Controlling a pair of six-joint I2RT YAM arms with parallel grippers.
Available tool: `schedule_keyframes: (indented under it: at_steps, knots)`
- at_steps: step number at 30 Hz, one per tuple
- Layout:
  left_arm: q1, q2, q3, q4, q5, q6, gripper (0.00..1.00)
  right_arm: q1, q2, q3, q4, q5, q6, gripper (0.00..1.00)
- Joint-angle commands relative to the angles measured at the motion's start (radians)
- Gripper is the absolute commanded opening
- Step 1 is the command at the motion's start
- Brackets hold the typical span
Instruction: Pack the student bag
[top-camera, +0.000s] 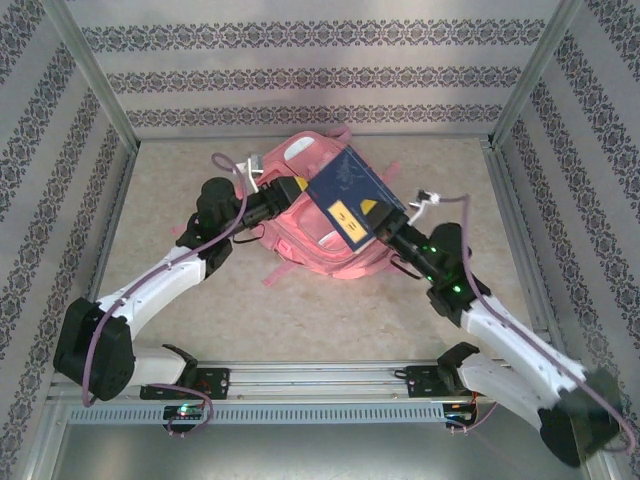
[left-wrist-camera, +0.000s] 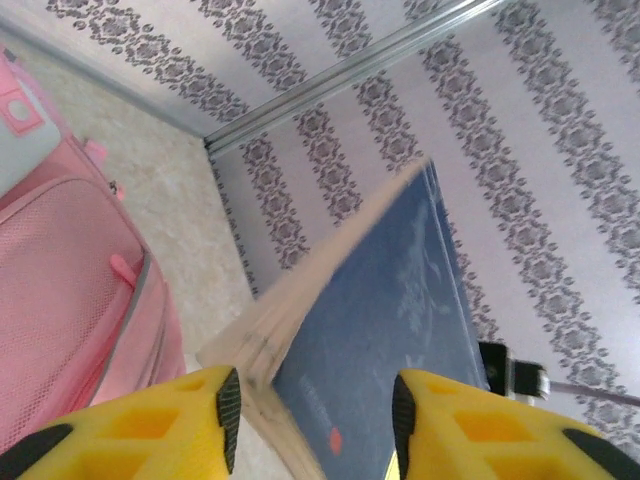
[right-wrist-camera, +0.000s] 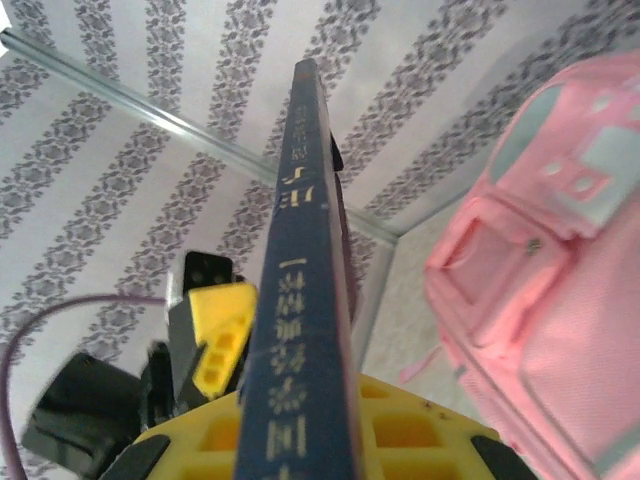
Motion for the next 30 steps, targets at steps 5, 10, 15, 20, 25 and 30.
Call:
schedule_keyframes:
  at_steps: [5,10,15,20,25,30]
  knots:
    - [-0.126,0.200,0.303,-0.452,-0.001,0.311,0.51,-0.032,-0.353,-0.019,-0.661,0.111,-0.199,0.00]
    - [-0.205,0.359,0.543,-0.721,-0.104,0.465,0.57,-0.057,-0.526,0.011,-0.992,0.224,-0.245,0.00]
    - [-0.270,0.503,0.751,-0.931,-0.280,0.621,0.60,-0.061,-0.569,0.056,-1.188,0.344,-0.250,0.00]
    - [-0.301,0.617,0.844,-1.004,-0.391,0.696,0.62,-0.062,-0.561,0.087,-1.226,0.389,-0.275,0.00]
    - [-0.296,0.721,0.911,-1.001,-0.420,0.764,0.63,-0.062,-0.527,0.102,-1.210,0.309,-0.274,0.00]
    - [-0.292,0.812,0.996,-0.991,-0.381,0.779,0.62,-0.062,-0.501,0.132,-1.240,0.263,-0.282,0.00]
